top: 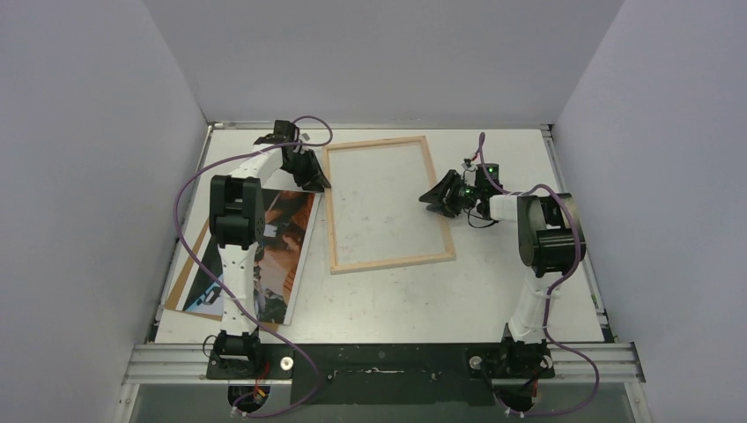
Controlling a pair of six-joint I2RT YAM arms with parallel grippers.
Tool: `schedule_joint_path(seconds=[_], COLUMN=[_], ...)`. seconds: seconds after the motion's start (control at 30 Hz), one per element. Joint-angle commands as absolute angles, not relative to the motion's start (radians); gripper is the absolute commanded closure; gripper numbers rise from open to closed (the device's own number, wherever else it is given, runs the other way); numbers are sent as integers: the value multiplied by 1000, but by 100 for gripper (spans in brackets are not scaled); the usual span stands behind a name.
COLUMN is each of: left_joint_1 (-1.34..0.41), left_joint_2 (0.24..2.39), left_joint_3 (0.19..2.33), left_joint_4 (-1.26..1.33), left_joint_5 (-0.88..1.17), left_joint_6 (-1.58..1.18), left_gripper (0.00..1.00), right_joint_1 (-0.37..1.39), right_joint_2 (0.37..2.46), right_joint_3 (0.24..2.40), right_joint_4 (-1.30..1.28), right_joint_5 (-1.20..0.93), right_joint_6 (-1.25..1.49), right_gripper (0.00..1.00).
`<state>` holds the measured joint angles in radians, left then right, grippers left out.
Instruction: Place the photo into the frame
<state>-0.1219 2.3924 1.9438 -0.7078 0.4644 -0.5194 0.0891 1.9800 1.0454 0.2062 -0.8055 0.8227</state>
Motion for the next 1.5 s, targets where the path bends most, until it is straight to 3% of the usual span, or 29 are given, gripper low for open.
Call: schedule_joint_path(seconds=[0.0, 0.1, 0.17, 0.4, 0.73, 0.93, 1.1, 1.3, 1.47], left_joint_1=[-124, -126, -126, -123, -64, -41, -28, -26, -25], left_joint_2=[2451, 2451, 2450, 2430, 2341, 2296, 2278, 2320, 2346], left_joint_3=[1939, 1940, 1940, 1939, 1888, 1851, 1827, 1847, 1853], left_joint_4=[-726, -725, -724, -713, -584, -504, -464, -460, -458], left_joint_5=[431, 432, 436, 460, 537, 578, 582, 618, 635], left_joint_6=[-511, -513, -514, -523, -596, -609, -619, -631, -635], left_gripper=[78, 78, 78, 76, 65, 58, 59, 68, 69], right_joint_1=[126, 137, 142, 144, 139, 143, 150, 195, 232], right_joint_2=[1919, 1934, 1948, 1936, 1882, 1828, 1784, 1757, 1735], right_joint_3=[1085, 1095, 1097, 1074, 1005, 1015, 1036, 1063, 1104], right_joint_4=[216, 206, 225, 325, 600, 625, 572, 508, 503], right_joint_5=[-835, -821, -815, -799, -857, -850, -846, -861, -865], right_joint_6=[832, 842, 860, 920, 1087, 1126, 1096, 1032, 998], right_gripper=[54, 55, 61, 99, 100, 100, 100, 100, 100])
